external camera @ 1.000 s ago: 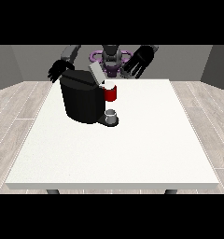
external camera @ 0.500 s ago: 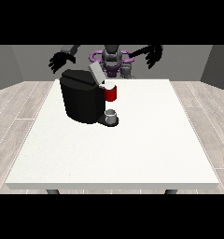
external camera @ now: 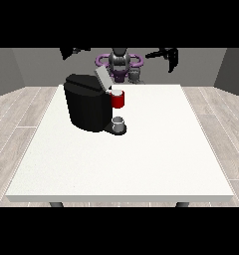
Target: Insert the coffee pod into the coffee machine and close the lid
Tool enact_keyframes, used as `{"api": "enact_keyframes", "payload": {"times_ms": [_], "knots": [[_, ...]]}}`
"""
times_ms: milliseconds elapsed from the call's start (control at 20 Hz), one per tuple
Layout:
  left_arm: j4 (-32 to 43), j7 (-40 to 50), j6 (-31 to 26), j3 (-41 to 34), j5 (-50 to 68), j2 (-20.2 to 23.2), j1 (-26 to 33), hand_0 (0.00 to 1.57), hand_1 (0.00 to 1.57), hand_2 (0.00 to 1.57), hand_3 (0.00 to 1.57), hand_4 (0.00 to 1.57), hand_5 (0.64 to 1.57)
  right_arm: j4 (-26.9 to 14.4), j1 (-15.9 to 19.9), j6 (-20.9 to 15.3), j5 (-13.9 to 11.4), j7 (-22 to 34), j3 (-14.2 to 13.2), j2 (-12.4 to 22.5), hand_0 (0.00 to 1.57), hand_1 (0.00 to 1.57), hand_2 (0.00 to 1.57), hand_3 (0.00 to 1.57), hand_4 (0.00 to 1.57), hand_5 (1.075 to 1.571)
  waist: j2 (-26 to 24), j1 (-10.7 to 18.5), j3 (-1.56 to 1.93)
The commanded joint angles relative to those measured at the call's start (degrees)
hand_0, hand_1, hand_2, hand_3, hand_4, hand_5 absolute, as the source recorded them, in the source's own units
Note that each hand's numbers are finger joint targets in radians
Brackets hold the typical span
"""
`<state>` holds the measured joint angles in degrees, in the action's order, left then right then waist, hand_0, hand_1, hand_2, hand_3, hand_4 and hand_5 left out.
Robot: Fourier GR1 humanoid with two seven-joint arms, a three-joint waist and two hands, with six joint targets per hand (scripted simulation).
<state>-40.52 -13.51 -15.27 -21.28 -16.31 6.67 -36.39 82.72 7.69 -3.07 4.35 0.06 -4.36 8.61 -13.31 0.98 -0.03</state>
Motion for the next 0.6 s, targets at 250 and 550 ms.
{"api": "enact_keyframes", "payload": {"times_ms": [250,550], "knots": [[-6.2,1.5,-2.4,1.1,5.4,-5.7,7.7,0.00,0.00,0.00,0.00,0.14,1.571,1.2,4.5,2.5,-1.1,3.6,1.3,2.5,0.00,0.00,0.00,0.00,0.00,1.571,-0.6,6.6,0.03],[-14.3,3.4,-1.0,4.2,8.2,-6.5,10.2,0.00,0.00,0.00,0.00,0.20,1.571,0.7,7.5,3.9,-3.2,2.1,4.2,0.9,0.00,0.00,0.00,0.00,0.22,1.571,2.9,6.4,0.04]]}}
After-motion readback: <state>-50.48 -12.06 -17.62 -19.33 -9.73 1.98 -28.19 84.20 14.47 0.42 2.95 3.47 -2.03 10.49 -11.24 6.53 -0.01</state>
